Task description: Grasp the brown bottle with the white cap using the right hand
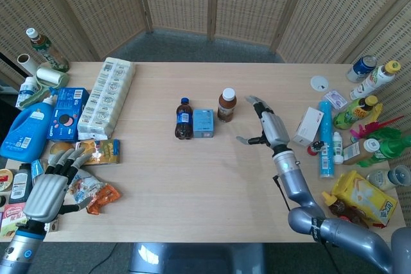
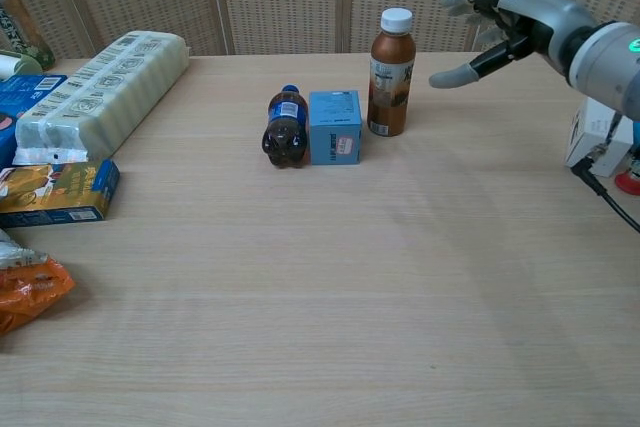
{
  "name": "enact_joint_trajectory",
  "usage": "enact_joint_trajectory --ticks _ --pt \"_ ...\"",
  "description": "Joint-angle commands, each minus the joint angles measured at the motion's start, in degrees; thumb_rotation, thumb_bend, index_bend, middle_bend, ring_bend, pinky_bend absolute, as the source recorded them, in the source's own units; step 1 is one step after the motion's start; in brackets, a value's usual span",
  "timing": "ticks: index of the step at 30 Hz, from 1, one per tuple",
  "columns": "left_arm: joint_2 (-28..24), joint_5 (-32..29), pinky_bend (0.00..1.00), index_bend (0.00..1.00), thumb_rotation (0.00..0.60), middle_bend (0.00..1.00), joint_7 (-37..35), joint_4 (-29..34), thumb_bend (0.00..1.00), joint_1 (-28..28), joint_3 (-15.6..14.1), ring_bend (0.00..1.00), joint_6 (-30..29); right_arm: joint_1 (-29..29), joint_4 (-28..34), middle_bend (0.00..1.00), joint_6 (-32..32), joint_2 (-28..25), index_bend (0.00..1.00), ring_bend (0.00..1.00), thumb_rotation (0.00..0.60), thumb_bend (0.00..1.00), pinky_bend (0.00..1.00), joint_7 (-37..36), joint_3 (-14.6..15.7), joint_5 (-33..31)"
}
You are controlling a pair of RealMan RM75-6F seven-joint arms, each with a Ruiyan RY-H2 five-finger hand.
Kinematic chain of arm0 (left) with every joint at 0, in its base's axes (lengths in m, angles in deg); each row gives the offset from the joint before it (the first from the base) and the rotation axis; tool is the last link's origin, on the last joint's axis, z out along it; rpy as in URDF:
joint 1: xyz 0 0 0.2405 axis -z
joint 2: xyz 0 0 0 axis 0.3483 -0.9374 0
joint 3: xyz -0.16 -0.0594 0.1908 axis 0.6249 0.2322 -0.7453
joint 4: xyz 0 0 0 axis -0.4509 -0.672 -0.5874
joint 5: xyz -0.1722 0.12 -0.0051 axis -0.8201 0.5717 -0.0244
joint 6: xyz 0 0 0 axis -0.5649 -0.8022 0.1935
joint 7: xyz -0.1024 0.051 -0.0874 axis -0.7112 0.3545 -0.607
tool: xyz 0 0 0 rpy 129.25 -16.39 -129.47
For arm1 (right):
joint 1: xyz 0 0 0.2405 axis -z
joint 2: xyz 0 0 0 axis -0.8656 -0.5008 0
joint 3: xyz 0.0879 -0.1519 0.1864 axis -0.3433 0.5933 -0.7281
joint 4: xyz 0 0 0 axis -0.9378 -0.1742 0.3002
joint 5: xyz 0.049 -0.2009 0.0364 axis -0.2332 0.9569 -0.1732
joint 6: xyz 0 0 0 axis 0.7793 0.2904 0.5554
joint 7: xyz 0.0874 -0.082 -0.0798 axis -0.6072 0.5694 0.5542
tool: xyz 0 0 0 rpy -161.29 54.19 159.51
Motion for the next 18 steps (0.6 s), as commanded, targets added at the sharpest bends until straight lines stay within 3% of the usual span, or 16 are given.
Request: enact_joint_trajectory --ticks 1,18 --pt "0.03 -0.36 0.00 0.12 0.600 0.00 0.22 0.05 0.22 0.11 0.15 0.00 0.18 -2.87 -5.34 0.00 -2.86 2.85 0.00 0.00 0.590 0.08 0.00 -4.31 -1.36 0.19" --pt "0.44 -3.22 0.00 0.11 0.600 0.00 3.34 0.83 0.22 1.17 1.14 0.00 1.68 -11.37 -24.98 0.00 -13.67 9.72 0.00 0.00 0.586 0.06 0.00 -15.46 -2.09 0.24"
